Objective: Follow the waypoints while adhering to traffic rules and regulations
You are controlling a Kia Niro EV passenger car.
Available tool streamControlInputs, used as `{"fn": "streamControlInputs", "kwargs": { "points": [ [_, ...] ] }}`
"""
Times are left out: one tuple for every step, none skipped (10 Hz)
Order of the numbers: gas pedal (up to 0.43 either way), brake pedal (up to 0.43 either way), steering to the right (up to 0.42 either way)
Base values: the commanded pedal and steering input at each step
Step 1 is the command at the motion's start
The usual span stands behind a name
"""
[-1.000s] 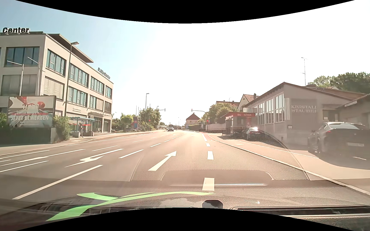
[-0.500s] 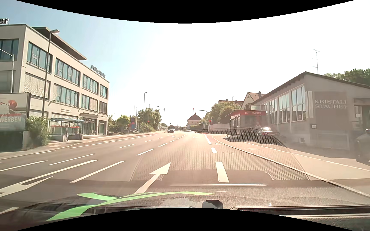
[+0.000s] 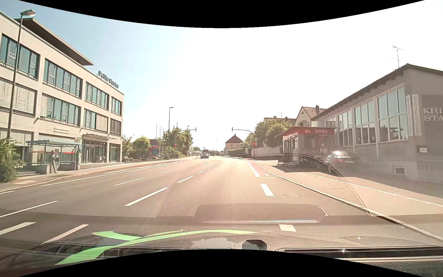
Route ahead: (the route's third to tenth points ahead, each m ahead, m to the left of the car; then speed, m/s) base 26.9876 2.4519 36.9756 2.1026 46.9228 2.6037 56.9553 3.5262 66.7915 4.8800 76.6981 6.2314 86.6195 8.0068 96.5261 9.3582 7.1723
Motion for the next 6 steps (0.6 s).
{"fn": "streamControlInputs", "kwargs": {
  "points": [
    [0.248,0.000,-0.002],
    [0.248,0.000,-0.002],
    [0.240,0.000,-0.001],
    [0.228,0.000,-0.002],
    [0.220,0.000,-0.002],
    [0.209,0.000,-0.003]
  ]
}}
